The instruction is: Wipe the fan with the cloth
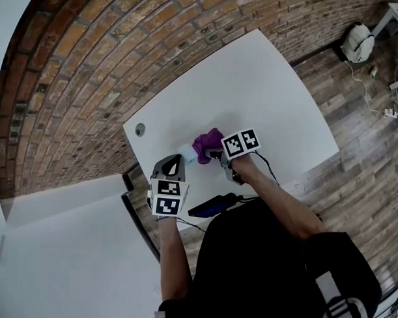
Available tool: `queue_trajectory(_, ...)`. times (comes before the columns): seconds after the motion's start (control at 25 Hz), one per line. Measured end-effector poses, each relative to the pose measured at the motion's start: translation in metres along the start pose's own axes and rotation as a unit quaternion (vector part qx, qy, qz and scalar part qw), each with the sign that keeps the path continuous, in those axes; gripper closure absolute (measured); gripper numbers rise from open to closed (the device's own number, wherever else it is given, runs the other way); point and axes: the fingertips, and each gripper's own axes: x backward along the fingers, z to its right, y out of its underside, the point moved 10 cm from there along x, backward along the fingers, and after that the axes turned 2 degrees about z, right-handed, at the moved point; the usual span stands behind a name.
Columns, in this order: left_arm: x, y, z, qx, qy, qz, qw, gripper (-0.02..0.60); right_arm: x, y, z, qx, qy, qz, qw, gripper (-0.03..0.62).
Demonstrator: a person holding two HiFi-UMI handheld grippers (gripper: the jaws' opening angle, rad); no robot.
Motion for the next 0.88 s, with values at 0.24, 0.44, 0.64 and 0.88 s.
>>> queue_trajectory(0.24,-0.001,0.0,-0.001,0.002,0.002,0.003,1.0,0.58,0.018,-0.02,-0.019,0.005,-0.027,0.067,0.997,0.525)
queue_trajectory(0.44,0.0,0.0,0.001,0.003,0.002,0.003,1.0,0.581,0.0,-0.023,-0.032,0.018,-0.055,0.027,0.998,0.525)
queue_trajectory(0.64,-0.001,0.001,-0.001,0.001,0.001,-0.005,1.0,0.581,-0.007,-0.019,-0.015,0.069,0.033,-0.01,0.997,0.525)
queue_trajectory(0.88,-0.001,0.0,0.001,0.006,0.002,0.0,1.0,0.581,-0.004,-0.007,0.009,0.187,0.187,-0.122,0.956,0.525)
